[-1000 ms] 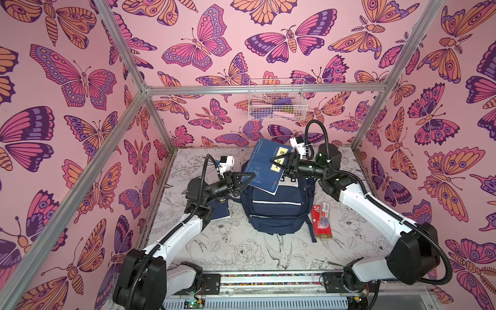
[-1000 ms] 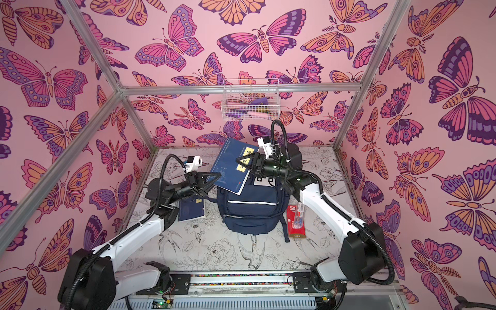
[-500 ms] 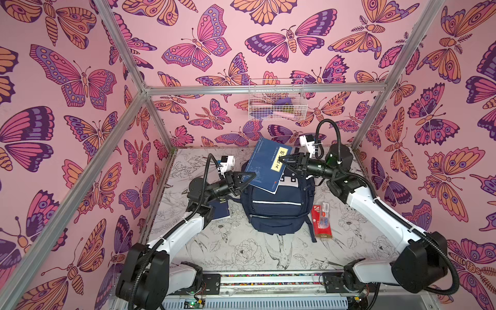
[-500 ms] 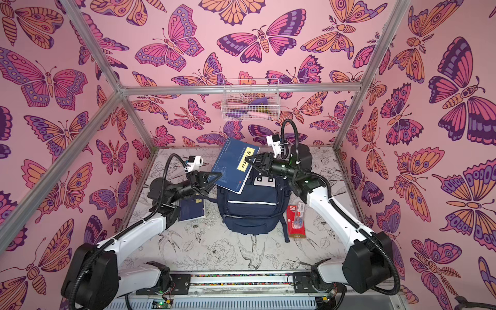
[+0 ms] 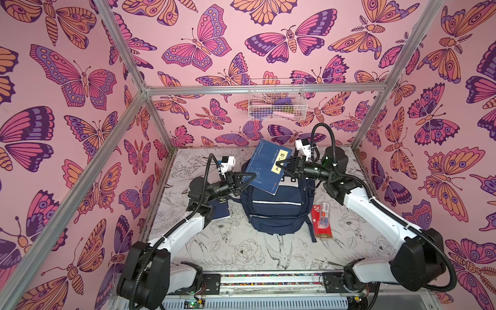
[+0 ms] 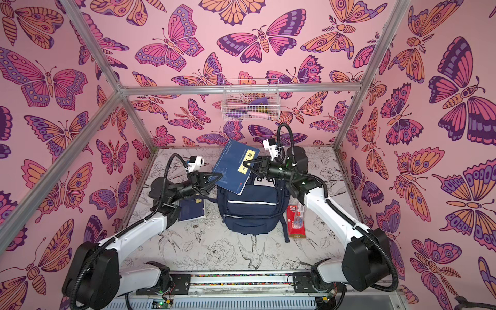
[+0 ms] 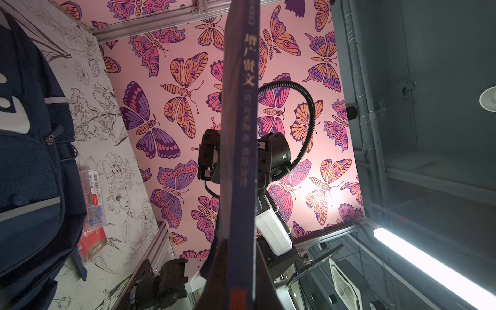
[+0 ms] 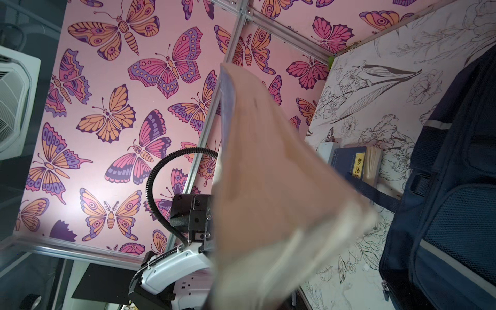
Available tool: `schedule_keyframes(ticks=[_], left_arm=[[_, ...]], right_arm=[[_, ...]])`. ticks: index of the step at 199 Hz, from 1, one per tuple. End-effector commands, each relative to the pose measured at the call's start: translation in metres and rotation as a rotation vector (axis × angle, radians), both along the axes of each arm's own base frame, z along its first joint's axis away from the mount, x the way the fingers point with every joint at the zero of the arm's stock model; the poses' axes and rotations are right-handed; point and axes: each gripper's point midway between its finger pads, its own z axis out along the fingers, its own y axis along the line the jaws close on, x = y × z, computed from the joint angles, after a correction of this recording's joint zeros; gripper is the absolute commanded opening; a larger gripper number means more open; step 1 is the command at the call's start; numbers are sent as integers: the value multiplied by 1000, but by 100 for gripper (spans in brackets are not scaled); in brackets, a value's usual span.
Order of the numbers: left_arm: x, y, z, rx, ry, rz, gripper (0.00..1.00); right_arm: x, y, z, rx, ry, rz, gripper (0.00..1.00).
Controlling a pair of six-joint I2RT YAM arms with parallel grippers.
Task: Pack books, pencil case, and school supplies into a backpack
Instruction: Pick up the book, then open the student bag at the center of the table.
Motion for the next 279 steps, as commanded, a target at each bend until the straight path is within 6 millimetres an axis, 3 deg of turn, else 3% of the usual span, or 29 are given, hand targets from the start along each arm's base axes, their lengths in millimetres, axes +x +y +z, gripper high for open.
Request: schedule_keyframes(ticks=[1, 14, 22, 31, 42, 58, 77, 83, 120, 155, 190, 211, 229, 241, 260, 267, 279], left_arm=[[3, -1, -4, 78, -54, 16, 9], [9, 1, -26, 204, -28, 62, 47], [10, 5, -41, 305, -22, 100, 63], [11, 11, -53, 432, -27, 153, 75], [11, 18, -72, 598, -46, 196, 78], [9, 20, -97, 804, -63, 196, 78], [7, 11, -122, 993, -115, 144, 75], [7, 4, -141, 1057, -113, 100, 75], [11, -38, -171, 1280, -302, -36, 78], [12, -74, -212, 1447, -438, -180, 82], [3, -94, -245, 1544, -537, -294, 92], [-3, -98, -262, 1576, -556, -347, 97], [4, -93, -277, 1645, -555, -336, 97], [11, -91, -282, 1682, -553, -316, 92], [25, -88, -282, 1745, -557, -250, 75], [27, -89, -280, 1748, -559, -237, 66], [30, -92, -274, 1736, -566, -223, 41]], right_arm=[[-3, -5, 1, -38, -9, -26, 0], [-2, -16, -6, -95, -1, -74, 0], [-2, -26, -17, -161, 27, -111, 0], [-2, -42, -35, -277, 63, -179, 0], [-2, -70, -57, -445, 116, -296, 0], [-10, -117, -86, -673, 208, -441, 0], [-29, -158, -100, -799, 266, -551, 0], [-36, -167, -102, -810, 271, -574, 0], [-73, -207, -106, -829, 307, -698, 0], [-100, -224, -112, -845, 339, -750, 0], [-111, -231, -112, -827, 351, -780, 0], [-111, -230, -113, -812, 360, -778, 0], [-108, -227, -113, -798, 362, -764, 0], [-106, -224, -112, -786, 361, -754, 0], [-107, -222, -111, -773, 357, -750, 0], [-107, -221, -111, -771, 357, -748, 0], [-107, -221, -113, -766, 358, -744, 0]])
